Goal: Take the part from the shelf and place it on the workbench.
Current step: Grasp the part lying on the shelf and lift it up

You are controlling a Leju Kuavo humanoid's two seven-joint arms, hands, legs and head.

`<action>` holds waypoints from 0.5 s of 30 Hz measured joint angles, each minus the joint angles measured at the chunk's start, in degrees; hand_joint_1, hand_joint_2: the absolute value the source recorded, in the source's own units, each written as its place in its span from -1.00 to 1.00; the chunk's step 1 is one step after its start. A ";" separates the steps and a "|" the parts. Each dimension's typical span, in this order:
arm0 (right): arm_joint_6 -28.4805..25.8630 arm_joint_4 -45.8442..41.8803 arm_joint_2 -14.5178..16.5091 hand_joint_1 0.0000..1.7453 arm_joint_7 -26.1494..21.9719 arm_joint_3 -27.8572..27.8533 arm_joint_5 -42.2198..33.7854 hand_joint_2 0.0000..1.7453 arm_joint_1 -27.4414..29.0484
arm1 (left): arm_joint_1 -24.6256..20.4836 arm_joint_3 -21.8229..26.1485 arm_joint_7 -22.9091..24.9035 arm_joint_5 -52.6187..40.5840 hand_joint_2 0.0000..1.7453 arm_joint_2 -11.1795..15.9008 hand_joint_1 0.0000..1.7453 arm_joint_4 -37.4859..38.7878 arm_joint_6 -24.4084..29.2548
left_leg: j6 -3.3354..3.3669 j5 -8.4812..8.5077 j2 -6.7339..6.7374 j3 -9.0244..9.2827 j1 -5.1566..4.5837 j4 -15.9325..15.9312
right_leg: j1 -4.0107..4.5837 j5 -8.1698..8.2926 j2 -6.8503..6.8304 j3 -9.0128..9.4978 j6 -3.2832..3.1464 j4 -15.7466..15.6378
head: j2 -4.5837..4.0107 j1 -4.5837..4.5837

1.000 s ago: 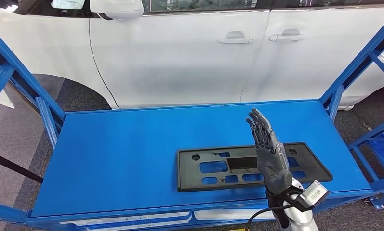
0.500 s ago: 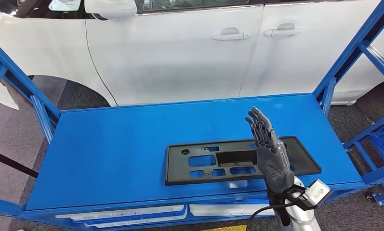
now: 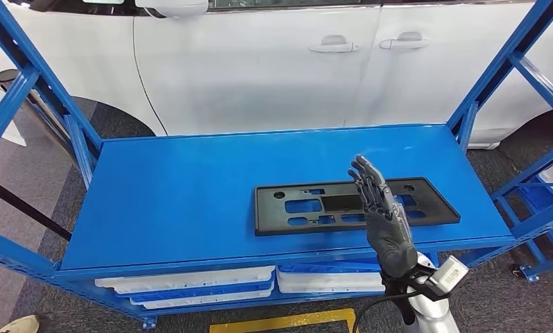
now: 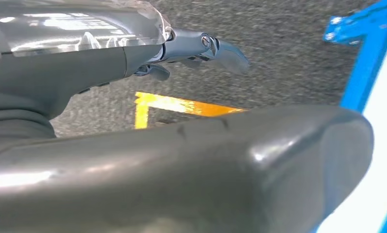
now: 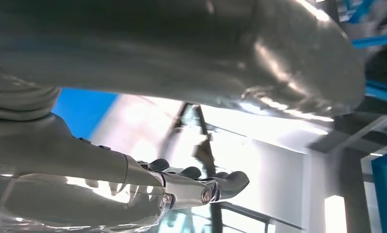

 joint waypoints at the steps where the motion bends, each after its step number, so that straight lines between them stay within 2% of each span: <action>1: -0.22 0.59 -0.08 -1.00 1.16 0.30 0.68 -1.00 -0.12 | 0.01 0.04 0.22 0.02 -1.00 -0.01 -1.00 0.00 0.08 | -0.11 0.33 0.00 -0.39 -0.05 0.02 | 0.04 1.28 0.00 2.59 -0.21 -3.05 | 0.00 0.00; 3: -0.48 1.65 -0.30 -1.00 3.09 1.16 1.79 -1.00 -0.59 | -0.01 0.07 0.44 -0.05 -1.00 -0.07 -1.00 0.00 0.09 | -0.43 0.85 -0.01 -0.86 -0.14 0.10 | 0.32 2.76 -0.03 8.86 -0.96 -11.96 | 0.00 -0.01; 4: -0.50 2.08 -0.40 -1.00 3.57 1.61 2.08 -1.00 -0.84 | -0.02 0.07 0.48 -0.08 -1.00 -0.11 -1.00 0.00 0.08 | -0.68 1.08 -0.01 -0.96 -0.18 0.13 | 0.52 2.99 -0.03 10.81 -1.39 -15.04 | 0.00 0.00; 5: -0.51 2.45 -0.48 -1.00 3.86 1.98 2.25 -0.50 -1.07 | -0.03 0.07 0.51 -0.11 -1.00 -0.14 -1.00 0.00 0.08 | -0.95 1.28 -0.02 -1.04 -0.18 0.17 | 0.74 2.86 -0.03 11.74 -1.79 -16.72 | 0.00 0.01; 6: -0.52 2.81 -0.54 -1.00 4.04 2.30 2.34 0.00 -1.20 | -0.02 0.08 0.54 -0.12 -1.00 -0.15 -1.00 0.00 0.08 | -1.28 1.50 -0.02 -1.10 -0.18 0.11 | 0.92 2.94 -0.03 11.72 -2.12 -16.98 | 0.00 0.01; 8: -0.56 3.38 -0.66 -1.00 4.26 2.82 2.51 1.00 -1.38 | -0.01 0.09 0.58 -0.13 -1.00 -0.12 -1.00 0.00 0.12 | -1.91 1.40 -0.06 -1.32 -0.23 0.36 | 0.69 3.37 -0.07 11.62 -2.90 -17.64 | 0.00 0.02; 9: -0.67 3.65 -0.72 -1.00 4.57 3.11 2.91 1.00 -1.48 | 0.00 0.09 0.60 -0.14 -1.00 -0.10 -1.00 0.00 0.16 | -2.20 0.50 -0.10 -1.82 -0.22 1.42 | 0.51 3.72 -0.14 11.55 -3.29 -17.90 | 0.00 0.02; 10: -0.93 3.98 -0.75 -1.00 5.13 3.48 3.67 1.00 -1.68 | 0.02 0.10 0.62 -0.16 -1.00 -0.08 -1.00 0.00 0.20 | -2.47 -1.10 -0.15 -2.77 -0.15 3.66 | 0.34 4.05 -0.22 11.45 -3.63 -18.15 | 0.00 0.02; 12: -2.05 5.20 -0.81 -1.00 6.64 4.69 6.58 1.00 -2.47 | 0.08 0.10 0.67 -0.28 -1.00 -0.09 -1.00 0.00 0.21 | -2.96 -5.37 -0.20 -5.88 0.19 11.21 | 0.41 4.43 -0.28 10.96 -3.99 -18.14 | 0.00 0.01; 13: -3.16 6.16 -0.83 -1.00 7.19 5.60 8.56 1.00 -3.10 | 0.11 0.10 0.69 -0.42 -1.00 -0.09 -1.00 0.00 0.19 | -3.17 -6.75 -0.19 -7.31 0.31 14.77 | 0.48 4.54 -0.26 10.69 -4.03 -18.04 | 0.00 0.01; 14: -4.85 7.32 -0.84 -1.00 7.51 6.73 11.04 1.00 -3.90 | 0.13 0.10 0.68 -0.56 -1.00 -0.09 -1.00 0.00 0.16 | -3.33 -7.06 -0.18 -7.97 0.38 16.70 | 0.53 4.63 -0.23 10.46 -4.04 -17.89 | 0.00 0.00; 15: -7.42 8.63 -0.85 -1.00 7.81 8.06 14.34 1.00 -4.85 | 0.12 0.10 0.63 -0.71 -1.00 -0.08 -1.00 0.00 0.14 | -3.40 -6.17 -0.18 -7.51 0.42 16.27 | 0.56 4.66 -0.20 10.28 -4.02 -17.70 | 0.00 0.01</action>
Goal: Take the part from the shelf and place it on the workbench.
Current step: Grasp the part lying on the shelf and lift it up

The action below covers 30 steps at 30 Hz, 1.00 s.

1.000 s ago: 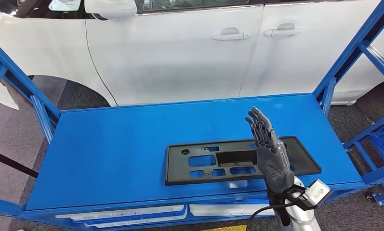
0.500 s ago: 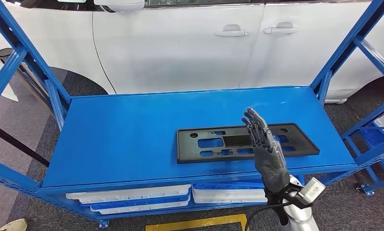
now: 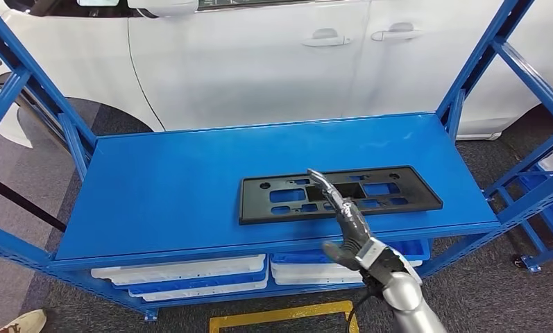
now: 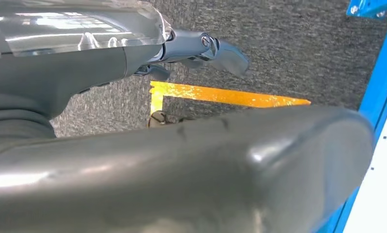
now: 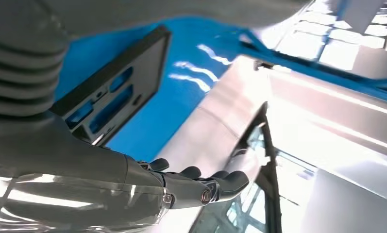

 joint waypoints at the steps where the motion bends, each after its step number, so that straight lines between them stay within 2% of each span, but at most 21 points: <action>1: -3.02 1.28 0.00 -1.00 0.37 1.39 3.73 1.00 -1.09 | -0.03 0.00 -0.07 -0.16 -1.00 0.01 -1.00 0.00 -0.02 | 0.02 1.78 0.01 1.55 0.03 -2.72 | 0.01 -0.02 0.04 -0.11 0.07 0.22 | 0.00 0.00; 3: -10.88 3.97 0.00 -1.00 1.39 4.77 13.15 1.00 -3.41 | -0.15 0.00 -0.22 -0.46 -1.00 0.03 -1.00 0.00 -0.03 | 0.37 5.03 0.01 5.99 -0.06 -10.98 | 0.08 -0.17 0.10 -0.28 0.34 0.64 | 0.00 0.00; 5: -17.64 6.60 0.00 -1.00 2.23 8.39 20.91 1.00 -5.57 | -0.26 -0.01 -0.32 -0.67 -1.00 0.03 -1.00 0.00 -0.02 | 0.95 5.89 -0.01 8.28 -0.31 -15.40 | 0.19 -0.20 0.12 -0.48 0.86 0.90 | 0.00 -0.01; 8: -23.18 9.83 -0.02 -1.00 3.04 12.43 26.53 1.00 -7.94 | -0.29 -0.02 -0.39 -0.73 -1.00 -0.01 -1.00 0.00 -0.02 | 1.86 6.01 -0.07 8.25 -0.20 -16.23 | 0.34 -0.19 0.12 -0.68 1.78 1.04 | 0.00 0.00; 9: -25.55 10.84 -0.04 -1.00 3.36 13.53 28.63 1.00 -8.83 | -0.30 -0.02 -0.41 -0.74 -1.00 -0.03 -1.00 0.00 -0.02 | 2.18 6.23 -0.03 8.23 -0.01 -16.51 | 0.36 -0.84 0.14 -1.11 2.06 1.83 | 0.00 0.01; 10: -28.60 11.96 -0.07 -1.00 3.91 14.70 31.47 1.00 -9.82 | -0.32 -0.02 -0.42 -0.74 -1.00 -0.05 -1.00 0.00 0.02 | 2.50 6.44 0.05 8.21 0.17 -16.79 | 0.33 -2.10 0.17 -2.09 2.32 3.79 | 0.00 0.01; 11: -32.20 13.24 -0.09 -1.00 4.87 15.92 35.06 1.00 -10.71 | -0.35 -0.02 -0.42 -0.74 -1.00 -0.06 -1.00 0.00 0.08 | 2.68 6.57 0.15 8.16 0.21 -16.89 | 0.17 -3.90 0.20 -3.68 2.51 7.05 | 0.00 0.02; 13: -39.01 15.70 -0.09 -1.00 7.87 18.16 43.30 1.00 -11.75 | -0.35 -0.02 -0.38 -0.72 -1.00 -0.05 -1.00 0.00 0.32 | 2.83 6.63 0.23 7.96 0.18 -16.87 | -0.08 -7.15 0.19 -7.60 2.85 14.99 | 0.00 0.02; 14: -41.93 16.90 -0.08 -1.00 9.82 19.16 47.73 1.00 -11.94 | -0.31 -0.01 -0.35 -0.71 -1.00 -0.05 -1.00 0.00 0.47 | 2.82 6.63 0.20 7.94 0.16 -16.84 | -0.20 -7.56 0.19 -8.91 2.98 17.45 | 0.00 0.02; 15: -44.23 17.98 -0.05 -1.00 11.79 20.02 51.74 1.00 -12.09 | -0.27 -0.01 -0.33 -0.71 -1.00 -0.05 -1.00 0.00 0.61 | 2.79 6.59 0.13 7.95 0.16 -16.78 | -0.31 -6.76 0.18 -9.21 3.05 17.70 | 0.00 0.02; 16: -46.00 19.04 0.04 -1.00 13.77 20.77 55.27 1.00 -12.33 | -0.23 0.00 -0.31 -0.71 -1.00 -0.05 -1.00 0.00 0.73 | 2.70 6.51 0.05 8.00 0.17 -16.68 | -0.42 -4.87 0.17 -8.40 3.04 15.53 | 0.00 0.02; 18: -48.11 21.07 0.39 -1.00 17.19 21.87 60.72 1.00 -13.13 | -0.22 0.00 -0.33 -0.71 -1.00 -0.09 -1.00 0.00 0.90 | 2.35 6.22 -0.09 8.03 0.10 -16.39 | -0.46 -0.46 0.15 -4.93 2.76 7.53 | 0.00 0.02; 19: -48.57 22.02 0.68 -1.00 18.42 22.27 62.71 1.00 -13.65 | -0.23 0.00 -0.37 -0.71 -1.00 -0.11 -1.00 0.00 0.95 | 2.11 6.09 -0.12 7.92 0.00 -16.17 | -0.38 0.76 0.16 -3.54 2.55 4.18 | 0.00 0.01; 20: -48.78 23.06 1.01 -1.00 19.27 22.62 64.27 1.00 -14.18 | -0.24 0.01 -0.44 -0.71 -1.00 -0.13 -1.00 0.00 0.99 | 1.85 6.02 -0.13 7.77 -0.08 -16.01 | -0.25 1.17 0.18 -2.84 2.34 2.32 | 0.00 0.01; 23: -48.90 26.37 1.99 -1.00 20.58 23.37 66.65 1.00 -15.64 | -0.24 0.03 -0.62 -0.71 -1.00 -0.09 -1.00 0.00 1.07 | 0.93 5.86 -0.11 7.45 -0.09 -15.85 | -0.16 0.96 0.22 -2.87 1.56 1.58 | 0.00 -0.01; 24: -48.92 27.29 2.27 -1.00 20.87 23.48 67.03 1.00 -16.10 | -0.23 0.04 -0.63 -0.71 -1.00 -0.04 -1.00 0.00 1.09 | 0.62 5.33 -0.11 7.22 -0.03 -15.26 | -0.25 1.03 0.19 -2.80 1.18 1.42 | 0.00 -0.01; 25: -48.96 28.14 2.54 -1.00 21.12 23.54 67.41 1.00 -16.58 | -0.23 0.05 -0.61 -0.72 -1.00 0.00 -1.00 0.00 1.11 | 0.33 4.21 -0.11 6.50 0.04 -13.59 | -0.37 1.12 0.13 -2.72 0.82 1.23 | 0.00 -0.01; 26: -49.00 28.90 2.83 -1.00 21.30 23.59 67.72 1.00 -16.99 | -0.21 0.07 -0.56 -0.72 -1.00 0.04 -1.00 0.00 1.13 | 0.08 2.49 -0.11 5.13 0.13 -10.52 | -0.39 1.17 0.07 -2.64 0.54 1.12 | 0.00 -0.01; 28: -49.04 30.38 3.21 -1.00 21.45 23.72 68.12 1.00 -17.52 | -0.11 0.11 -0.46 -0.72 -1.00 0.04 -1.00 0.00 1.20 | -0.31 -1.10 -0.11 1.27 0.18 -2.23 | -0.27 1.12 0.01 -2.62 0.27 1.12 | 0.00 -0.01; 29: -49.05 31.04 3.33 -1.00 21.46 23.83 68.21 1.00 -17.59 | -0.02 0.14 -0.43 -0.71 -1.00 0.05 -1.00 0.00 1.24 | -0.43 -1.85 -0.11 -0.28 0.19 0.79 | -0.22 1.08 0.00 -2.59 0.22 1.14 | 0.00 -0.01; 30: -49.05 31.59 3.38 -1.00 21.46 23.94 68.26 1.00 -17.62 | 0.07 0.16 -0.40 -0.71 -1.00 0.08 -1.00 0.00 1.27 | -0.47 -1.42 -0.11 -0.86 0.19 1.65 | -0.20 1.03 0.02 -2.54 0.20 1.17 | 0.00 -0.01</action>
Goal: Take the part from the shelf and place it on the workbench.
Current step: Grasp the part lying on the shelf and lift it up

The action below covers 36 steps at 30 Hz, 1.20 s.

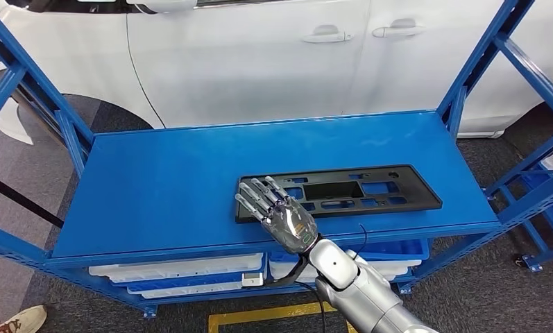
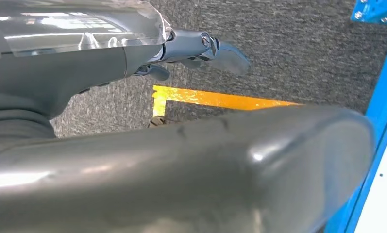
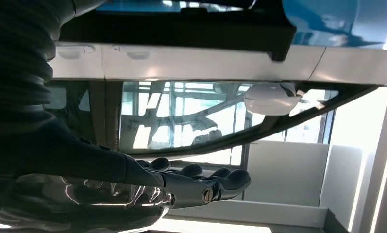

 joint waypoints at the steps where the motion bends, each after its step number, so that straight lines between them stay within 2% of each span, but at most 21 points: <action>1: 0.00 0.47 0.08 -1.00 -0.03 0.11 0.02 1.00 -0.06 | 0.07 0.02 0.02 0.00 -1.00 0.03 -1.00 0.00 0.01 | 0.02 1.49 0.00 0.49 0.02 -1.43 | 0.00 -0.07 0.05 0.10 0.03 0.04 | 0.00 0.00; 3: -0.01 1.29 0.34 -1.00 -0.18 0.29 -0.13 1.00 -0.40 | 0.12 0.05 0.04 0.00 -1.00 0.10 -1.00 0.00 0.03 | 0.30 5.93 0.00 3.94 0.05 -9.35 | 0.00 -0.35 0.20 0.33 0.27 0.20 | 0.00 0.01; 5: -0.07 2.24 0.74 -1.00 -0.36 0.50 -0.32 1.00 -0.99 | 0.06 0.13 0.10 0.01 -1.00 0.15 -1.00 0.00 0.07 | 0.83 8.10 -0.04 6.68 -0.11 -15.65 | 0.19 -0.53 0.35 0.17 0.75 0.53 | 0.00 0.01; 8: -0.19 4.19 1.39 -1.00 -0.05 0.92 0.06 1.00 -1.95 | 0.14 0.22 0.10 0.02 -1.00 0.16 -1.00 0.00 0.17 | 1.71 7.95 -0.09 6.87 -0.27 -16.70 | 0.36 -0.45 0.37 -0.19 1.59 0.61 | 0.00 0.01; 10: -0.25 5.50 1.72 -1.00 0.58 1.14 0.51 1.00 -2.64 | 0.17 0.25 0.01 0.01 -1.00 0.15 -1.00 0.00 0.18 | 2.30 8.18 -0.10 6.91 -0.06 -16.98 | 0.26 -1.44 0.33 -0.65 2.21 1.79 | 0.00 0.02; 11: -0.28 6.21 1.86 -1.00 0.90 1.23 0.69 1.00 -3.11 | 0.12 0.25 -0.02 0.00 -1.00 0.15 -1.00 0.00 0.18 | 2.57 8.30 -0.09 6.93 0.04 -17.13 | 0.21 -2.81 0.30 -1.63 2.47 3.98 | 0.00 0.02; 13: -0.34 8.51 2.18 -1.00 1.77 1.49 1.06 1.00 -4.36 | 0.03 0.26 -0.06 -0.09 -1.00 0.18 -1.00 0.00 0.11 | 2.84 8.36 -0.05 6.89 -0.01 -17.17 | 0.10 -6.31 0.26 -5.05 2.77 11.21 | 0.00 0.02; 14: -0.35 10.06 2.37 -1.00 2.33 1.61 1.32 1.00 -4.99 | 0.01 0.27 -0.06 -0.16 -1.00 0.19 -1.00 0.00 0.06 | 2.93 8.37 -0.02 6.87 -0.05 -17.16 | 0.06 -7.43 0.26 -6.70 2.80 14.58 | 0.00 0.02; 15: -0.37 11.61 2.50 -1.00 3.07 1.70 1.58 1.00 -5.52 | 0.00 0.27 -0.05 -0.29 -1.00 0.20 -1.00 0.00 -0.02 | 2.96 8.37 -0.03 6.87 -0.09 -17.13 | 0.04 -7.48 0.26 -7.54 2.78 16.21 | 0.00 0.02; 16: -0.41 13.01 2.60 -1.00 3.95 1.73 1.84 1.00 -6.06 | 0.00 0.28 -0.03 -0.43 -1.00 0.20 -1.00 0.00 -0.08 | 2.96 8.36 -0.06 6.89 -0.10 -17.09 | 0.03 -6.45 0.25 -7.30 2.67 15.61 | 0.00 0.02; 17: -0.44 14.42 2.68 -1.00 5.04 1.72 2.08 1.00 -6.75 | 0.01 0.28 -0.01 -0.57 -1.00 0.20 -1.00 0.00 -0.14 | 2.94 8.34 -0.09 6.93 -0.11 -17.04 | 0.02 -4.63 0.25 -6.09 2.49 13.02 | 0.00 0.02; 19: -0.44 17.83 2.86 -1.00 7.57 1.46 2.43 1.00 -8.91 | -0.03 0.28 0.03 -0.79 -1.00 0.20 -1.00 0.00 -0.27 | 2.73 8.22 -0.13 6.92 -0.24 -16.83 | 0.15 -1.20 0.23 -2.57 2.02 5.56 | 0.00 0.02; 21: -0.13 22.15 3.01 -1.00 10.98 0.54 2.37 1.00 -11.41 | -0.09 0.28 0.04 -0.83 -1.00 0.24 -1.00 0.00 -0.31 | 2.32 8.17 -0.13 6.74 -0.44 -16.63 | 0.37 -0.27 0.24 -0.82 1.66 1.60 | 0.00 0.01; 24: 0.35 28.05 2.69 -1.00 15.72 -2.74 1.53 1.00 -14.94 | 0.02 0.34 0.03 -0.79 -1.00 0.45 -1.00 0.01 -0.19 | 1.48 8.05 -0.13 6.67 -0.49 -16.49 | 0.32 -0.21 0.27 -0.58 0.94 0.86 | 0.00 0.01; 26: 0.91 30.63 2.14 0.00 16.98 -5.18 0.96 1.00 -16.86 | 0.12 0.40 0.03 -0.79 -1.00 0.63 -1.00 0.02 -0.20 | 0.97 6.05 -0.12 5.57 -0.40 -13.65 | 0.02 0.14 0.15 -0.32 0.30 0.36 | 0.00 0.00; 28: 1.67 32.51 1.41 1.00 17.29 -7.52 0.39 1.00 -17.95 | 0.20 0.51 0.03 -0.79 -1.00 0.78 -1.00 0.02 -0.28 | 0.55 2.27 -0.10 2.53 -0.16 -6.53 | 0.04 0.27 0.04 -0.32 -0.01 0.27 | 0.00 0.00; 30: 2.21 33.93 0.86 1.00 16.90 -9.55 -0.01 1.00 -18.36 | 0.31 0.66 0.03 -0.79 -1.00 0.91 -1.00 0.02 -0.34 | 0.21 0.39 -0.09 0.07 0.00 -0.75 | 0.09 0.30 0.08 -0.39 -0.04 0.35 | 0.00 0.00; 31: 2.33 34.42 0.67 1.00 16.61 -10.33 -0.12 1.00 -18.46 | 0.34 0.73 0.03 -0.78 -1.00 0.96 -1.00 0.02 -0.34 | 0.14 1.10 -0.09 0.20 0.07 -0.83 | 0.09 0.28 0.12 -0.38 -0.01 0.41 | 0.00 0.00; 32: 2.39 34.82 0.55 1.00 16.32 -10.97 -0.22 1.00 -18.54 | 0.34 0.79 0.03 -0.76 -1.00 1.01 -1.00 0.02 -0.34 | 0.14 2.76 -0.09 1.37 0.13 -3.18 | 0.07 0.23 0.17 -0.34 0.07 0.50 | 0.00 0.00; 34: 2.41 35.33 0.37 1.00 15.78 -11.90 -0.29 1.00 -18.72 | 0.25 0.92 0.03 -0.66 -1.00 1.11 -1.00 0.02 -0.27 | 0.36 6.33 -0.10 5.17 0.17 -11.01 | 0.17 0.03 0.24 -0.33 0.46 0.81 | 0.00 0.00; 36: 2.44 35.71 0.32 1.00 15.15 -12.56 -0.07 1.00 -18.93 | 0.18 1.11 0.04 -0.48 -1.00 1.17 -1.00 0.02 -0.09 | 0.95 7.51 -0.18 7.16 0.01 -15.57 | 0.34 -0.01 0.28 -0.65 1.09 1.11 | 0.00 0.00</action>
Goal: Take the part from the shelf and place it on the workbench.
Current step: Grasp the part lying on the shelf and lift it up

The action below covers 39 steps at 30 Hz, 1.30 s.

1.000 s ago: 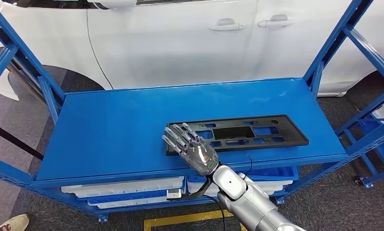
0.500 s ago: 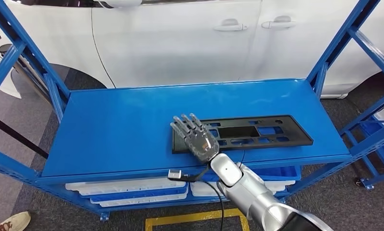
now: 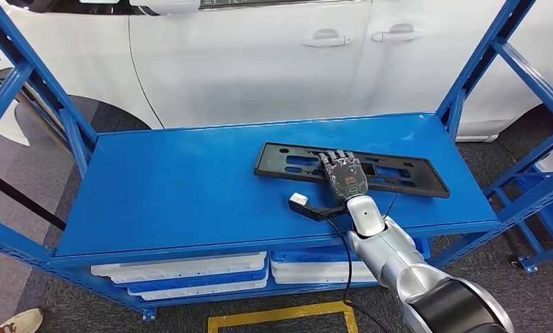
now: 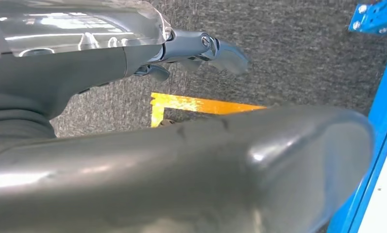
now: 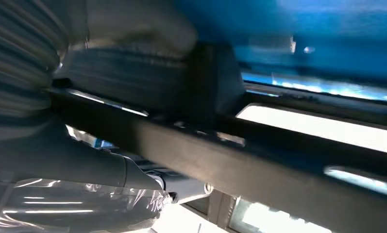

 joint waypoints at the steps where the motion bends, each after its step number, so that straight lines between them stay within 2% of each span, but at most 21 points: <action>1: 0.02 0.15 0.00 1.00 -0.33 -0.27 0.22 1.00 -0.11 | 0.01 0.09 0.00 0.13 -1.00 0.01 -1.00 0.00 0.10 | 0.34 -0.21 -0.05 0.08 -0.12 -0.41 | 0.08 0.08 0.02 -0.17 0.33 0.03 | 0.00 0.00; 3: 0.04 0.34 0.04 1.00 -0.83 -0.72 0.58 1.00 -0.30 | 0.04 0.18 -0.02 0.41 -1.00 0.01 -1.00 0.00 0.20 | 1.08 0.10 -0.04 -0.01 -0.04 -0.74 | -0.02 0.08 0.04 -0.28 0.94 0.02 | 0.00 0.00; 5: 0.06 0.50 0.07 1.00 -1.08 -1.10 0.73 1.00 -0.56 | -0.04 0.23 -0.11 0.54 -1.00 0.01 -1.00 0.00 0.22 | 1.81 0.48 0.02 0.11 0.13 -1.22 | -0.15 -1.74 0.02 -1.35 1.50 2.46 | 0.00 0.01; 8: 0.10 0.85 0.15 1.00 -1.65 -1.50 0.91 1.00 -0.72 | -0.15 0.39 -0.35 0.62 -1.00 0.00 -1.00 0.00 0.22 | 2.20 0.69 0.07 -0.02 0.12 -1.37 | -0.38 -6.80 -0.01 -6.30 2.02 13.04 | 0.00 0.02; 9: 0.11 0.97 0.20 1.00 -1.92 -1.62 1.04 1.00 -0.70 | -0.16 0.45 -0.43 0.65 -1.00 -0.01 -1.00 0.00 0.20 | 2.20 0.70 0.06 -0.05 0.09 -1.35 | -0.45 -7.40 -0.02 -7.55 2.11 15.62 | 0.00 0.02; 10: 0.11 1.05 0.25 1.00 -2.16 -1.75 1.19 1.00 -0.71 | -0.18 0.51 -0.52 0.69 -1.00 -0.01 -1.00 0.00 0.16 | 2.20 0.69 0.04 -0.05 0.08 -1.31 | -0.50 -6.93 -0.03 -7.87 2.13 16.22 | 0.00 0.02; 11: 0.10 1.10 0.28 1.00 -2.33 -1.89 1.34 1.00 -0.77 | -0.18 0.55 -0.62 0.74 -1.00 -0.01 -1.00 0.00 0.08 | 2.17 0.67 -0.01 0.01 0.07 -1.26 | -0.53 -5.39 -0.04 -7.03 2.06 14.43 | 0.00 0.02; 14: 0.06 1.10 0.47 1.00 -2.40 -2.38 1.57 1.00 -1.23 | -0.22 0.60 -1.37 0.86 -1.00 -0.04 -1.00 0.00 -0.30 | 1.77 0.46 -0.16 -0.03 -0.10 -0.95 | -0.37 -0.29 -0.07 -1.73 1.38 3.21 | 0.00 0.02; 16: 0.01 1.10 0.63 1.00 -2.50 -2.65 1.61 1.00 -1.42 | -0.25 0.62 -2.28 0.92 -1.00 -0.05 -1.00 0.00 -0.44 | 1.23 0.43 -0.21 -0.30 -0.26 -0.83 | -0.08 0.11 -0.04 -0.62 0.88 0.36 | 0.00 0.02; 18: -0.09 1.05 0.80 0.98 -2.78 -2.89 1.60 1.00 -1.45 | -0.24 0.66 -3.41 1.02 0.00 -0.04 -1.00 0.00 -0.63 | 0.59 0.39 -0.21 -0.43 -0.26 -0.85 | -0.11 0.27 -0.04 -0.69 0.30 0.09 | 0.00 0.01; 20: -0.31 0.94 0.99 0.96 -3.33 -3.28 1.43 1.00 -1.52 | -0.22 0.74 -4.37 1.16 1.00 -0.03 -1.00 0.00 -0.86 | -0.02 -1.05 -0.16 -1.22 -0.17 1.10 | -0.35 0.53 -0.10 -0.58 -0.42 -0.25 | 0.00 0.00; 23: -1.14 0.75 1.39 0.96 -5.27 -4.19 0.20 1.00 -1.31 | -0.15 0.94 -5.00 0.87 1.00 -0.05 -1.00 0.00 -1.07 | -0.72 -6.47 -0.12 -5.82 -0.03 11.68 | -0.30 0.59 -0.14 -0.55 -1.02 -0.36 | 0.00 0.00; 24: -1.47 0.57 1.50 0.96 -6.26 -4.54 -0.51 1.00 -1.08 | -0.09 0.94 -5.26 0.40 1.00 -0.05 -1.00 0.00 -1.18 | -0.86 -7.55 -0.12 -7.30 -0.02 14.89 | -0.25 0.57 -0.12 -0.55 -1.06 -0.33 | 0.00 0.00; 25: -1.75 0.22 1.58 0.96 -7.28 -4.94 -1.33 1.00 -0.80 | -0.03 0.85 -5.63 -0.17 1.00 -0.04 -1.00 0.00 -1.28 | -0.92 -7.57 -0.12 -7.97 -0.02 16.28 | -0.23 0.55 -0.09 -0.54 -1.07 -0.28 | 0.00 0.00; 26: -1.92 -0.34 1.62 0.96 -8.24 -5.35 -2.13 1.00 -0.51 | 0.01 0.68 -6.08 -0.71 1.00 -0.04 -1.00 0.00 -1.29 | -0.91 -6.38 -0.11 -7.45 -0.01 15.12 | -0.22 0.52 -0.06 -0.52 -1.03 -0.20 | 0.00 0.00; 28: -2.09 -1.89 1.66 0.96 -9.87 -6.21 -3.58 1.00 -0.15 | 0.03 0.26 -6.75 -1.41 1.00 -0.01 -1.00 0.00 -1.08 | -0.65 -2.40 -0.11 -3.79 0.02 7.35 | -0.20 0.35 0.06 -0.50 -0.82 0.08 | 0.00 0.00; 30: -2.26 -3.36 1.72 0.96 -11.21 -7.02 -4.89 1.00 -0.02 | -0.06 -0.02 -7.01 -1.79 1.00 0.00 -1.00 0.00 -0.77 | -0.03 -0.28 -0.14 -0.74 -0.13 0.95 | 0.00 0.21 0.22 -0.68 -0.35 0.42 | 0.00 0.01; 33: -2.34 -6.70 1.83 0.96 -15.95 -8.34 -9.73 1.00 0.95 | -0.09 -0.14 -6.74 -1.83 1.00 -0.01 -1.00 0.00 -0.15 | 1.03 0.00 -0.17 -0.32 -0.25 -0.39 | 0.13 0.40 0.33 -0.89 0.58 0.33 | 0.00 0.01; 35: -1.93 -10.75 1.91 0.96 -20.84 -9.58 -16.03 1.00 2.02 | -0.18 -0.15 -6.33 -1.51 1.00 -0.01 -1.00 0.00 0.06 | 1.78 0.41 -0.09 -0.27 -0.07 -0.82 | 0.04 -0.71 0.28 -1.48 1.18 1.64 | 0.00 0.02; 36: -1.53 -12.88 1.95 0.96 -22.63 -10.14 -18.94 1.00 2.45 | -0.26 -0.15 -6.21 -1.37 1.00 -0.01 -1.00 0.00 0.07 | 2.06 0.57 -0.03 -0.24 0.03 -1.02 | -0.02 -2.18 0.24 -2.46 1.42 3.89 | 0.00 0.01; 39: -0.33 -17.81 1.97 0.96 -24.52 -11.16 -22.92 1.00 4.00 | -0.37 -0.13 -6.10 -1.25 1.00 0.01 -1.00 0.00 0.07 | 2.35 0.64 0.04 -0.30 0.01 -1.05 | -0.23 -7.23 0.19 -7.35 1.88 14.86 | 0.00 0.02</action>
